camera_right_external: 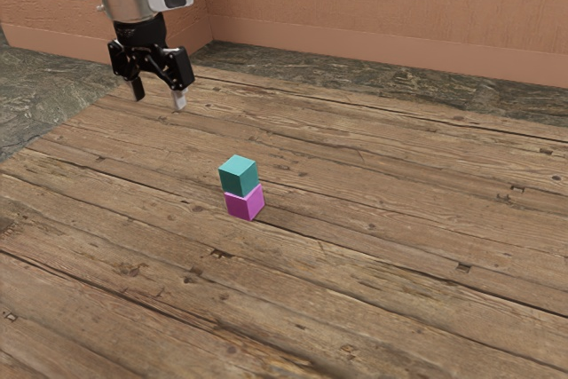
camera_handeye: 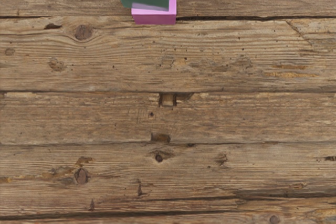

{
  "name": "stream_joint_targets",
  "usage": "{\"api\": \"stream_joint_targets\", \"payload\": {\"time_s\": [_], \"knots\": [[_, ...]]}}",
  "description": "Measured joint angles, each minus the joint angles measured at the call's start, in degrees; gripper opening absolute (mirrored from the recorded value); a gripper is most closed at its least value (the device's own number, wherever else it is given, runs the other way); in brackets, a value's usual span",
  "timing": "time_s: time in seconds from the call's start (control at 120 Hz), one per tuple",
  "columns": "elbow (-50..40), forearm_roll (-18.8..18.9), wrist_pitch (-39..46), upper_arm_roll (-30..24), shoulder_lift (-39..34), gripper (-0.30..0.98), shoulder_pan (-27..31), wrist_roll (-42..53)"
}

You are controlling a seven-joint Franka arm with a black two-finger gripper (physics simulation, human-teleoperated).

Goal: Pick up the blue block with one arm, and put the blue block on the table with one arm

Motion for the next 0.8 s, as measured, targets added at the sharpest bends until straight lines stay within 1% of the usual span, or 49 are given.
{"api": "stream_joint_targets", "payload": {"time_s": [0.008,0.033,0.05,0.067,0.1,0.133,0.167,0.35,0.408,0.45,0.517,0.542,0.6,0.658,0.717,0.8], "knots": [[0.00,0.00,0.02,0.00,0.00,0.68,0.00,0.00],[11.31,-1.28,-1.19,5.36,5.04,0.68,-4.80,0.35],[16.47,-2.00,-1.91,7.76,7.34,0.68,-5.56,0.58],[20.25,-2.64,-2.58,9.52,9.03,0.67,-4.30,0.80],[25.07,-3.67,-3.76,11.87,11.15,0.67,1.07,1.22],[27.67,-4.46,-4.76,13.19,12.26,0.67,5.20,1.63],[29.07,-5.07,-5.62,13.88,12.83,0.67,6.97,2.01],[31.13,-6.56,-8.59,14.51,13.25,0.67,7.61,3.75],[33.95,-6.24,-9.65,14.17,6.33,0.67,6.40,4.17],[34.70,-5.79,-10.27,14.05,1.35,0.67,4.00,4.46],[33.84,-5.12,-11.20,13.95,-2.17,0.67,0.17,4.88],[33.10,-3.87,-11.50,13.55,-1.65,0.67,-0.43,5.00],[30.34,0.35,-12.18,13.53,0.40,0.66,-2.68,5.31],[27.39,2.76,-12.67,14.79,2.98,0.66,-5.47,5.59],[25.70,3.78,-12.83,15.50,4.97,0.66,-6.67,5.84],[23.85,3.06,-11.97,15.81,8.55,0.66,-4.85,6.35]]}}
